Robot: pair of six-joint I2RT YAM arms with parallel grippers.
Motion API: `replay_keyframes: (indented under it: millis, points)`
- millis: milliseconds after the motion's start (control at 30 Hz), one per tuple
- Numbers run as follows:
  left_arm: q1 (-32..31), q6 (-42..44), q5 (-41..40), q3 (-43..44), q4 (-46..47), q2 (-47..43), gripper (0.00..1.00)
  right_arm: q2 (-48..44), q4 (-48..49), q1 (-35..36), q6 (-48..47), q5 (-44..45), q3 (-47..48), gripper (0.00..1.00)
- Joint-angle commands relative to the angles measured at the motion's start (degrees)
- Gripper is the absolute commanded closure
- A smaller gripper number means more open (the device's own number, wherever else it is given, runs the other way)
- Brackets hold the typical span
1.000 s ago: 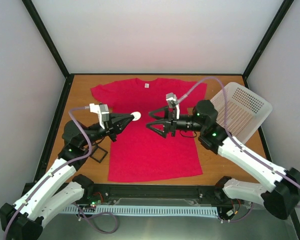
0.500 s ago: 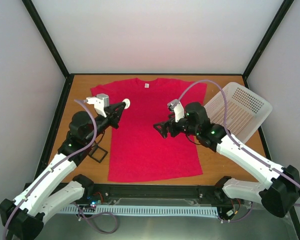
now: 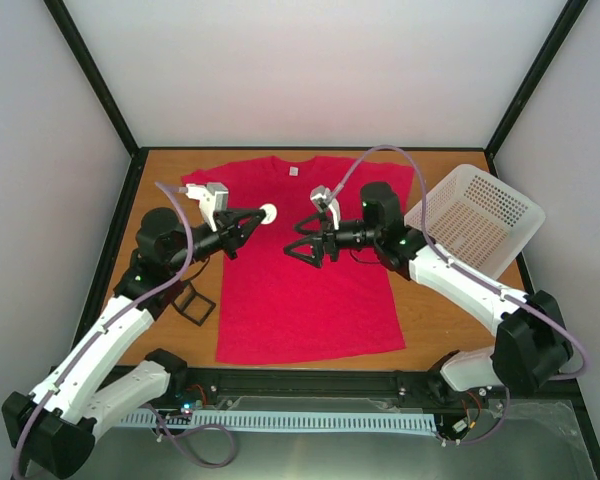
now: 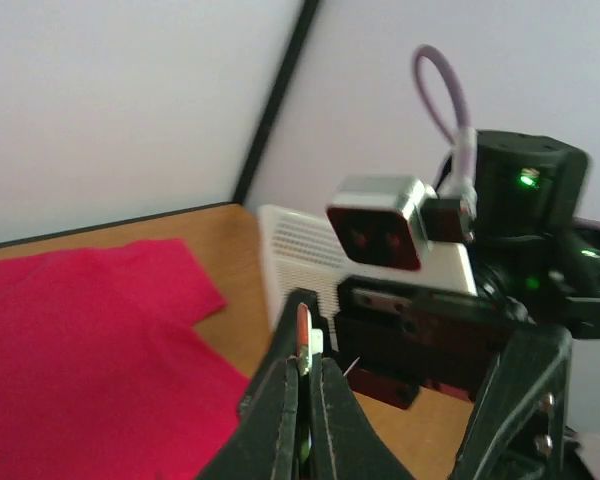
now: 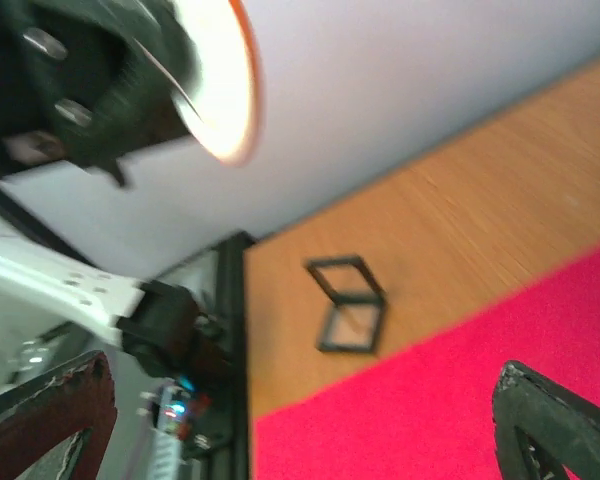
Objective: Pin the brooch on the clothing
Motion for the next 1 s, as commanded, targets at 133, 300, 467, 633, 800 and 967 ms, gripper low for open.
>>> replay_keyframes:
  millis: [133,300,467,633,800,967]
  points:
    - [0.32,-5.28,18.86,-1.15,11.15,-1.53,0.99,-7.52,17.62,1.51,8.01,-7.75,-2.35,0.01]
    - [0.32,-7.45,21.39,-2.44,15.23,-2.83,0.99,-5.97,21.0,1.49,11.47,-10.62,-1.32,0.48]
    - [0.32,-9.66,22.7,-3.09,17.13,-2.35,0.99,-4.19,29.08,1.92,16.79,-15.1,-1.01,0.53]
    - [0.32,-10.68,23.01,-3.78,18.47,-2.33,0.99,-3.73,29.49,2.29,16.88,-15.31,-0.82,0.68]
    - [0.32,-11.27,23.1,-3.7,19.17,-2.37,0.99,-2.41,33.26,2.45,19.87,-15.89,-0.56,0.79]
    - [0.24,-11.79,22.6,-3.43,19.28,-2.45,0.99,-0.97,33.49,2.46,20.06,-15.55,0.79,0.97]
